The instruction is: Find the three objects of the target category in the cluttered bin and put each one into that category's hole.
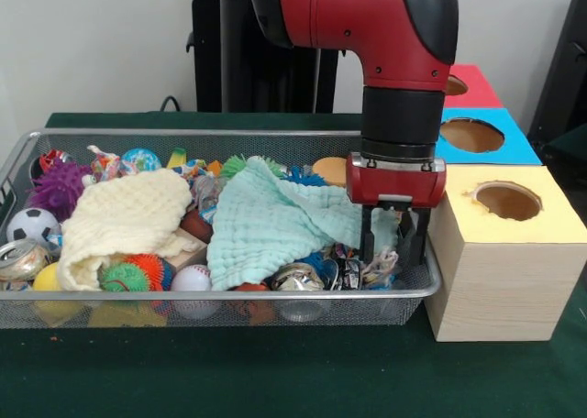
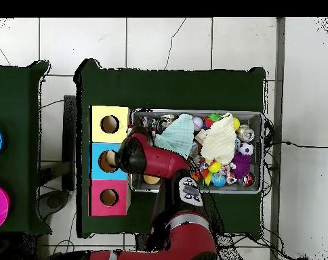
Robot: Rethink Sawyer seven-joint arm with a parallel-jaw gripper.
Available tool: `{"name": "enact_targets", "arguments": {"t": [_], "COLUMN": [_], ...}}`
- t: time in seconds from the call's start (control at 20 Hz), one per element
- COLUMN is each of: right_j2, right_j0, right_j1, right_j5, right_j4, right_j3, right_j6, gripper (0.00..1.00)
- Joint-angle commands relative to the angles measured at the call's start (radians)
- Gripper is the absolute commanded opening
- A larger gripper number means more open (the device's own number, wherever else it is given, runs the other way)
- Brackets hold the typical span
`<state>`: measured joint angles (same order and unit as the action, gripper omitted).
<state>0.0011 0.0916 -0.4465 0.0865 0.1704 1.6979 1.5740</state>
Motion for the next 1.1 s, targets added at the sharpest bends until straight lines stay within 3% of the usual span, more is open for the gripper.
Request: {"name": "enact_targets", "arguments": {"t": [0.05, 0.4, 0.7, 1.1], "right_j2": [0.038, 0.012, -0.005, 0.033], "right_j0": [-0.007, -0.009, -0.010, 0.020], "right_j1": [0.079, 0.184, 0.223, 0.285], "right_j5": [0.070, 0.107, 0.119, 0.125], "right_j4": [0.045, 0.021, 0.022, 0.010], "right_j3": [-0.065, -0.118, -0.142, -0.160], "right_j6": [0.225, 0.187, 0.172, 0.185], "gripper": [1.00, 1.00, 1.00, 1.00]}}
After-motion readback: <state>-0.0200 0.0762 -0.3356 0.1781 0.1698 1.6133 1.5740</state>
